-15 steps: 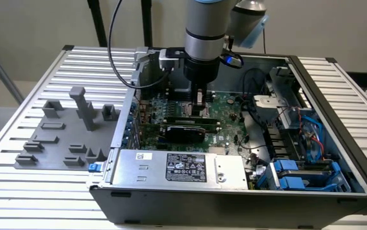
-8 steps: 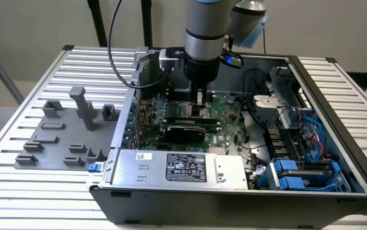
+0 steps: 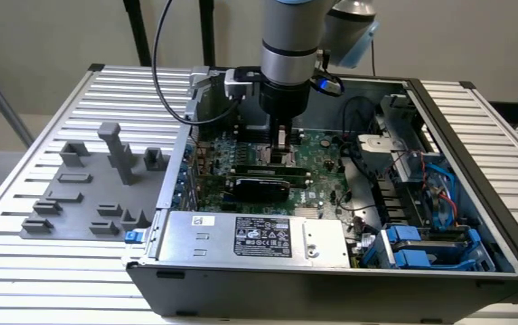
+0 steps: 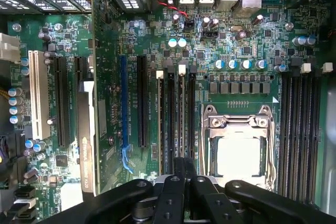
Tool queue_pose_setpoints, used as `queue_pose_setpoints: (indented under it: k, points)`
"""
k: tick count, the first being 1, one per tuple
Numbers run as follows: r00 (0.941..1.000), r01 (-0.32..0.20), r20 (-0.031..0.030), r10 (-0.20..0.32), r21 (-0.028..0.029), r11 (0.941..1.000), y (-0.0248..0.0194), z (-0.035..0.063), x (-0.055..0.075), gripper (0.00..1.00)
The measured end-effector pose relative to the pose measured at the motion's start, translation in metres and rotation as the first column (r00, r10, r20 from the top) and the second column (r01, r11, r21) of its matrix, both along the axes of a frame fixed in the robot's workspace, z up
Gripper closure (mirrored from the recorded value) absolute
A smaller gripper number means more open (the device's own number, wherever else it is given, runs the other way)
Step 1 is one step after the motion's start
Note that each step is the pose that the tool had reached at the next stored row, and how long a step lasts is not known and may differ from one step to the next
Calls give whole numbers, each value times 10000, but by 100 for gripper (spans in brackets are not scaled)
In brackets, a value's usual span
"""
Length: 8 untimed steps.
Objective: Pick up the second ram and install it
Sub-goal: 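Press down the second ram until it locks into place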
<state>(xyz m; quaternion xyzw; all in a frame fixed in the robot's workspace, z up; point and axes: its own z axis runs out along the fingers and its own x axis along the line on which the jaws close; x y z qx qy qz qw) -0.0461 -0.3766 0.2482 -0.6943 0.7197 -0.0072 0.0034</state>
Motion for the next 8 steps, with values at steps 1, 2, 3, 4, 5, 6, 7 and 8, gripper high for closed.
queue_pose_setpoints:
  k: [1, 2, 3, 4, 5, 6, 7, 8]
  points:
    - [10000, 0, -1, 0, -1, 10000, 0, -2, 0, 100]
    - [10000, 0, -2, 0, -1, 10000, 0, -8, 0, 100]
    - [10000, 0, -13, 0, -1, 10000, 0, -20, 0, 100]
    - [10000, 1, -22, -1, 0, 10000, 0, -34, 0, 100]
    - [10000, 1, -32, -1, -2, 10000, 0, -50, 0, 100]
    - [10000, 0, -37, 0, -1, 10000, 0, -69, 0, 100]
    - [10000, 0, -43, 0, 0, 10000, 0, -87, 0, 100]
    - [10000, 0, -50, 0, 0, 10000, 0, -104, 1, 100]
